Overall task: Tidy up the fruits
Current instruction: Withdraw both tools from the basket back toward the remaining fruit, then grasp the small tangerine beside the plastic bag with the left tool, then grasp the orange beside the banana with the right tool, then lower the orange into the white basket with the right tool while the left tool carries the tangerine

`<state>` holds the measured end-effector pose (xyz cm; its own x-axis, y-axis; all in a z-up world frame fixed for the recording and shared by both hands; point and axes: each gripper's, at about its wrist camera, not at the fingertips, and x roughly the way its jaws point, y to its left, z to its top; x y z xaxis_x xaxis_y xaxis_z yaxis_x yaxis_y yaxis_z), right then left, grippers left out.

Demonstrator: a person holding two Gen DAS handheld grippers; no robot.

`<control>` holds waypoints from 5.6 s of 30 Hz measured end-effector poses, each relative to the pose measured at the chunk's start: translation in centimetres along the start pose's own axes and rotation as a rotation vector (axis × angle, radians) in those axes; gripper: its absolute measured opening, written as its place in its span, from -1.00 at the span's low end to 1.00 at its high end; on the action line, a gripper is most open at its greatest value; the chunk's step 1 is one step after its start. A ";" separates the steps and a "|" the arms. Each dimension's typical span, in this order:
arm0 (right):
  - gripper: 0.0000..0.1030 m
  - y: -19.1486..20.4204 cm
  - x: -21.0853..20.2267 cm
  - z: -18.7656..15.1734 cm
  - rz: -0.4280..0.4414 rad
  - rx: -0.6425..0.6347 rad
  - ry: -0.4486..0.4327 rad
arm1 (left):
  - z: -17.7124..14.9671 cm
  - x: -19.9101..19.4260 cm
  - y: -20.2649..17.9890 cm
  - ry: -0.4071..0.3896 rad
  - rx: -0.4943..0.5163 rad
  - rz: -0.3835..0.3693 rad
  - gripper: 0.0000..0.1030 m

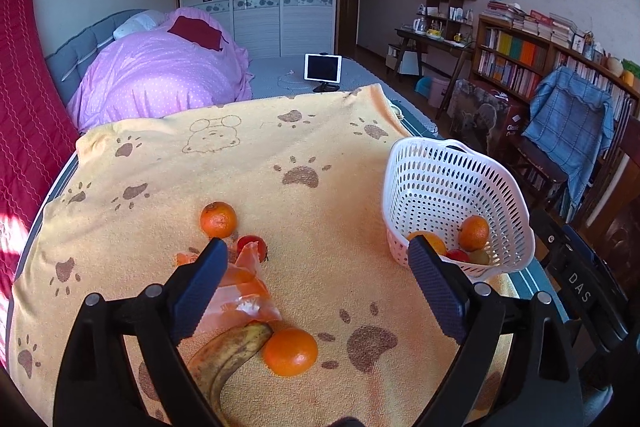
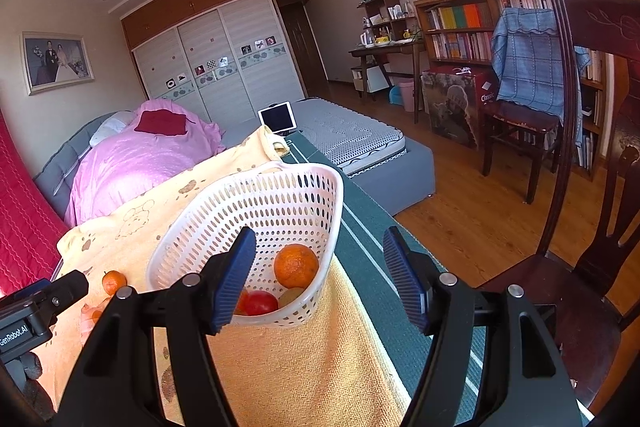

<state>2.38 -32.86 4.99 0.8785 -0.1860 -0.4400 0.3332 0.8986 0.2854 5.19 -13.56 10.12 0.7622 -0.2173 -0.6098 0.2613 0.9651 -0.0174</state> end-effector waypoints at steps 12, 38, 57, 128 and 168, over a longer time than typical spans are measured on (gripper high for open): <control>0.62 1.8 -1.9 0.2 0.080 -0.067 -0.050 | -1.7 -1.7 2.8 0.001 -0.035 0.066 0.76; 0.85 7.3 -2.6 -1.2 0.427 -0.161 0.170 | -3.8 -3.2 8.7 0.011 -0.143 0.185 0.77; 0.85 10.4 -2.6 -4.3 0.489 -0.279 0.233 | -3.2 0.9 13.3 0.076 -0.180 0.209 0.76; -0.15 16.9 2.8 -8.0 0.451 -0.394 0.519 | 3.4 6.6 15.4 0.099 -0.235 -0.194 -0.23; -0.11 4.7 2.0 1.0 0.113 -0.095 0.248 | 3.7 5.4 13.0 0.069 -0.174 -0.226 -0.23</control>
<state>6.05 -29.45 6.28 0.7938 0.0096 -0.6081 0.1943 0.9435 0.2684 14.85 -2.76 9.56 0.6527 -0.4254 -0.6269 0.3099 0.9050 -0.2915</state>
